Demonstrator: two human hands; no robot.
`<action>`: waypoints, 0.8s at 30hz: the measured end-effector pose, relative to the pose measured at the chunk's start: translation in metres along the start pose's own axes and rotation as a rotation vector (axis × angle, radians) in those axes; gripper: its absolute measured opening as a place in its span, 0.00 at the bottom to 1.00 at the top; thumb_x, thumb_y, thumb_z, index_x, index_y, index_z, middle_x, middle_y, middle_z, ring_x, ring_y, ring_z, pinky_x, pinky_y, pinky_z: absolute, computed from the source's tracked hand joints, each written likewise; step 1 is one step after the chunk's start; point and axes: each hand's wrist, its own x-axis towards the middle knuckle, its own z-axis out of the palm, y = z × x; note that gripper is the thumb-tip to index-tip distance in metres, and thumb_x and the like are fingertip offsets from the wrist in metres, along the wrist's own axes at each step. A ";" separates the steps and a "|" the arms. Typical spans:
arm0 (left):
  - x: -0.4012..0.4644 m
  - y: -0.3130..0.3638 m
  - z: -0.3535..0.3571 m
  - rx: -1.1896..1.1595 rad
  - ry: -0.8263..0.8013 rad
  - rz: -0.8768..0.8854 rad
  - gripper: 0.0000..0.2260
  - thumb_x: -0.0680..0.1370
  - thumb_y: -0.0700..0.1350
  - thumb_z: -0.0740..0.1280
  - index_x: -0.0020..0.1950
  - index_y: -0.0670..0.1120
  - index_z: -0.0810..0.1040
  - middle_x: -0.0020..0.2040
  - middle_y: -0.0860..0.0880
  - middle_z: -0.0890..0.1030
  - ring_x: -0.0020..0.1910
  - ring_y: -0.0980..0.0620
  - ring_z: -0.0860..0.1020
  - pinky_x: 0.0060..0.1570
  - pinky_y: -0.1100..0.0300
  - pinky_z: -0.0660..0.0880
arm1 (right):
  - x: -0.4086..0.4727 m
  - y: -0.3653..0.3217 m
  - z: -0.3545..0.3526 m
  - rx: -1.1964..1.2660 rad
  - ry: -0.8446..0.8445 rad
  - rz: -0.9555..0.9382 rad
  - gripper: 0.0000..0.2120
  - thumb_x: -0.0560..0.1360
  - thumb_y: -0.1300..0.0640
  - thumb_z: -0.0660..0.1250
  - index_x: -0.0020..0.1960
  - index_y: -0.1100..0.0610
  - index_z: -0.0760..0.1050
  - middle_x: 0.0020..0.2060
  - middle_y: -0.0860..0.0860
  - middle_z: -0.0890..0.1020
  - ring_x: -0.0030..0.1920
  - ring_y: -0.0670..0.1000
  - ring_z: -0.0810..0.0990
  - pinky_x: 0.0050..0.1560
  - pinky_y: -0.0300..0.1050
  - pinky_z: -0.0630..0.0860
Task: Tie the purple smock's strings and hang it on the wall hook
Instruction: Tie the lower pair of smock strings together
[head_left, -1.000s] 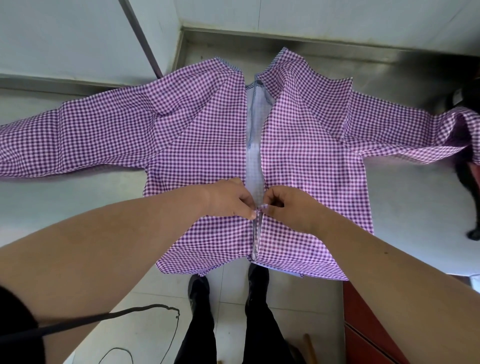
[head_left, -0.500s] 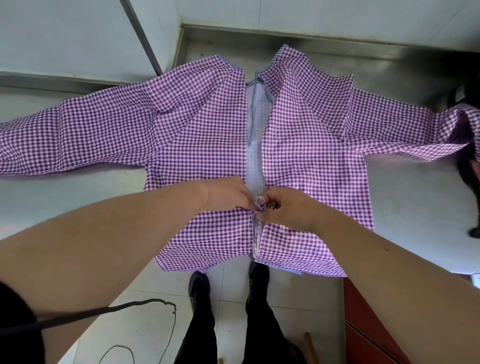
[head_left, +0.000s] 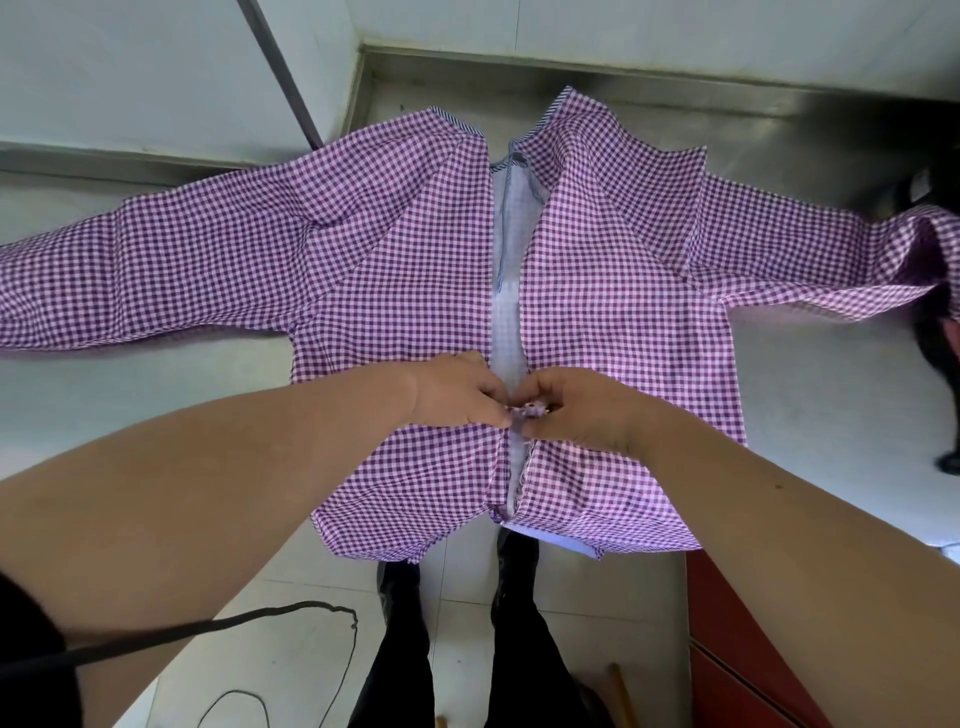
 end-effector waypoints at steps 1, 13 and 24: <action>0.001 -0.001 0.001 -0.021 0.011 0.015 0.05 0.77 0.60 0.70 0.50 0.61 0.81 0.55 0.55 0.71 0.59 0.50 0.74 0.67 0.47 0.72 | -0.001 0.000 -0.001 0.051 -0.011 0.002 0.17 0.72 0.55 0.81 0.58 0.50 0.82 0.52 0.47 0.88 0.57 0.51 0.86 0.67 0.54 0.79; -0.005 0.009 -0.003 -0.004 -0.027 0.000 0.13 0.83 0.52 0.65 0.64 0.50 0.83 0.57 0.51 0.73 0.61 0.51 0.71 0.68 0.56 0.66 | -0.006 -0.014 -0.006 -0.367 -0.078 0.027 0.12 0.74 0.50 0.76 0.56 0.50 0.82 0.49 0.48 0.87 0.52 0.52 0.84 0.60 0.53 0.80; 0.004 -0.005 0.004 -0.069 0.024 -0.038 0.18 0.73 0.66 0.73 0.56 0.57 0.80 0.56 0.55 0.74 0.61 0.49 0.75 0.68 0.50 0.72 | -0.001 -0.014 -0.007 -0.154 0.007 0.089 0.08 0.77 0.53 0.73 0.53 0.56 0.82 0.51 0.56 0.86 0.54 0.57 0.82 0.65 0.59 0.77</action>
